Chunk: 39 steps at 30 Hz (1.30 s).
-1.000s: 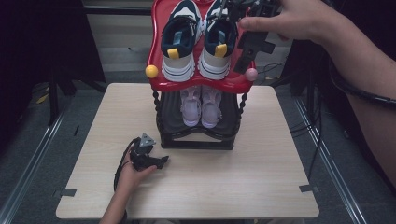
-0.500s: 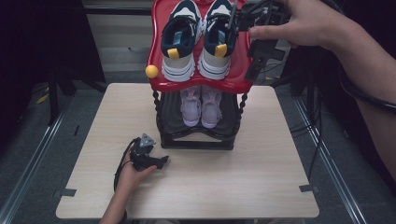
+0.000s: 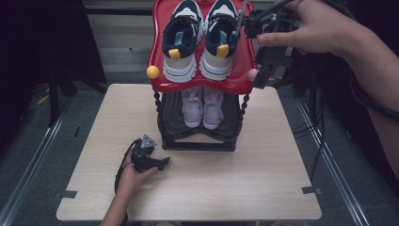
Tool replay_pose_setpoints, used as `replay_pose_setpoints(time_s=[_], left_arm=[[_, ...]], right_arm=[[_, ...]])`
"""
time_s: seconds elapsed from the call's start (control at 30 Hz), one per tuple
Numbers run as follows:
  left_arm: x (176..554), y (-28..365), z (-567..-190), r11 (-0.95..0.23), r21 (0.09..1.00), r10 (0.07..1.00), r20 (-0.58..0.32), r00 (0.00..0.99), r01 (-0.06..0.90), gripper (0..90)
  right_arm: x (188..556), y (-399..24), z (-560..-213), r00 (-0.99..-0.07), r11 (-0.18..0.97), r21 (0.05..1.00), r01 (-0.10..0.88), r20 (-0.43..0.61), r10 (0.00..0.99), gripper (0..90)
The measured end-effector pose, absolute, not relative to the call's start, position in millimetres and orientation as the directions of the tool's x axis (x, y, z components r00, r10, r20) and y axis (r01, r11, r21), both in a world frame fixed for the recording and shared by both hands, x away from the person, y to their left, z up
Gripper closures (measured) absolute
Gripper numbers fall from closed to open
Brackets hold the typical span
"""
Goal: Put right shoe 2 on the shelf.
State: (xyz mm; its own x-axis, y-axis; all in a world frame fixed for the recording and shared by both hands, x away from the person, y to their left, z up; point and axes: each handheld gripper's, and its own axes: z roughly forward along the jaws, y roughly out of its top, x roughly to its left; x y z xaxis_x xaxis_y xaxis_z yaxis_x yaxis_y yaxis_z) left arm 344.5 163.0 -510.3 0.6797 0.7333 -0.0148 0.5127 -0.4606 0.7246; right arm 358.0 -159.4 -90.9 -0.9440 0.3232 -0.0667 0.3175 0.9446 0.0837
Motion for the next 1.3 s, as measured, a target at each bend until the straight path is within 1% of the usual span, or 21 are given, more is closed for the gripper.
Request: replay_pose_setpoints(time_s=[0.43,0.57,0.97,1.3], left_arm=[[344.5,163.0,-510.3,-0.461,0.725,0.733,-0.015,0.68,0.513,13.0],[344.5,163.0,-510.4,-0.46,0.725,0.733,-0.015,0.68,0.513,13.0],[344.7,163.4,-510.1,-0.469,0.721,0.73,-0.009,0.683,0.51,13.0],[344.7,163.4,-510.1,-0.468,0.721,0.73,-0.01,0.684,0.511,13.0]], right_arm=[[350.4,-185.4,-111.3,-0.933,0.934,0.076,0.349,-0.067,0.354,19.0],[347.0,-194.2,-114.4,-0.929,0.93,0.089,0.357,-0.066,0.363,18.9],[341.7,-218.0,-134.5,-0.919,0.922,0.074,0.381,-0.074,0.386,18.9],[341.4,-228.8,-150.0,-0.914,0.916,0.068,0.395,-0.073,0.399,18.7]])
